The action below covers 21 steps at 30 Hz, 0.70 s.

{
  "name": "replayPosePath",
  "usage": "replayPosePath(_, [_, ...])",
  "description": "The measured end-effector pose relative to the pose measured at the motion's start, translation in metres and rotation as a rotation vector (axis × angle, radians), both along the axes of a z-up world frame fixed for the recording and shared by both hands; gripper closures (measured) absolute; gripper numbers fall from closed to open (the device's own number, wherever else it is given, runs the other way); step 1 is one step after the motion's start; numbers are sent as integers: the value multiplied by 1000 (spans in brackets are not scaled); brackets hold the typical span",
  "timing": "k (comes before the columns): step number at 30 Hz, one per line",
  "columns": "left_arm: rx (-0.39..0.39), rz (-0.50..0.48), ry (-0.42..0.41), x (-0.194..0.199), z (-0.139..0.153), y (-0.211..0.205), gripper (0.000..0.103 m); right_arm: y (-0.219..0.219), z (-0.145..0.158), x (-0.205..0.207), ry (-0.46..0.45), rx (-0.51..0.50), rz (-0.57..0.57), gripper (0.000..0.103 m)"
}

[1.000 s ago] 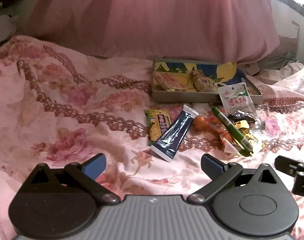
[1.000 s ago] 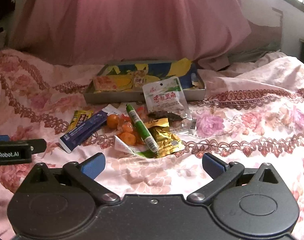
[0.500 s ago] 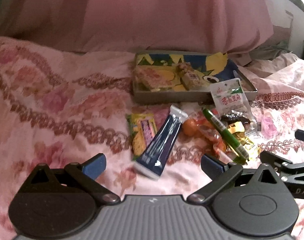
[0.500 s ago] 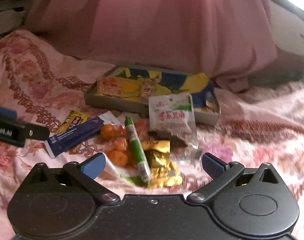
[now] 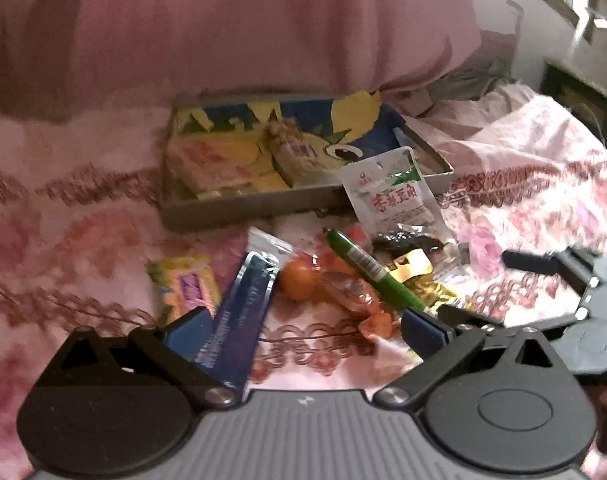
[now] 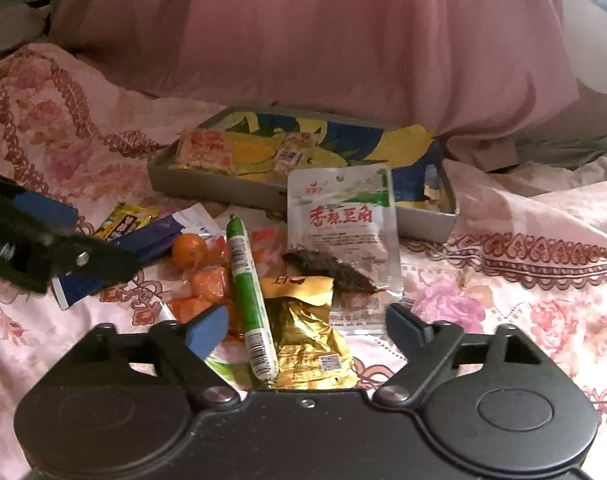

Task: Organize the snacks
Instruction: 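Grasp the orange candy with the left tool while the right tool grasps the green sausage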

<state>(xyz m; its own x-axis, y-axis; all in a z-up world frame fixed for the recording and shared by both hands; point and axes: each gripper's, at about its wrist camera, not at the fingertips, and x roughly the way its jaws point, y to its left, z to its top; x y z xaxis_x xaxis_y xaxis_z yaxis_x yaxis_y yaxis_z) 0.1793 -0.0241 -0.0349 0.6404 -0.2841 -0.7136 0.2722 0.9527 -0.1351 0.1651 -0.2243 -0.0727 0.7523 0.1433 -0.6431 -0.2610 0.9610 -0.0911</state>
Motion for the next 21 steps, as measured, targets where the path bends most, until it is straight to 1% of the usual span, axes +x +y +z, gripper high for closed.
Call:
replayPosePath(4, [-117,47,77,19,-12,10,1,6,-6,1,22,-3,41,33])
replayPosePath(8, [-192,63,119,32,-22,16,1,14,-13,4,39,-23,81,41])
replayPosePath(11, [-197,56,132,38,-29,10,1,17,-18,10,54,-29,83,44])
replayPosePath(14, [-207,34,153,43,-37,3,1,19,-23,14,65,-44,76,53])
replayPosePath(15, [-210,30,157,44,-39,2,1,20,-24,15,66,-49,77,57])
replayPosePath(16, [-213,26,157,45,-40,1,3,21,-25,15,65,-54,77,62])
replayPosePath(17, [-216,22,156,46,-41,1,4,22,-26,15,62,-58,82,62])
replayPosePath(20, [-237,14,161,48,-45,1,13,28,-27,13,43,-83,103,69])
replayPosePath(21, [-249,8,162,49,-46,2,20,30,-28,14,41,-89,112,73])
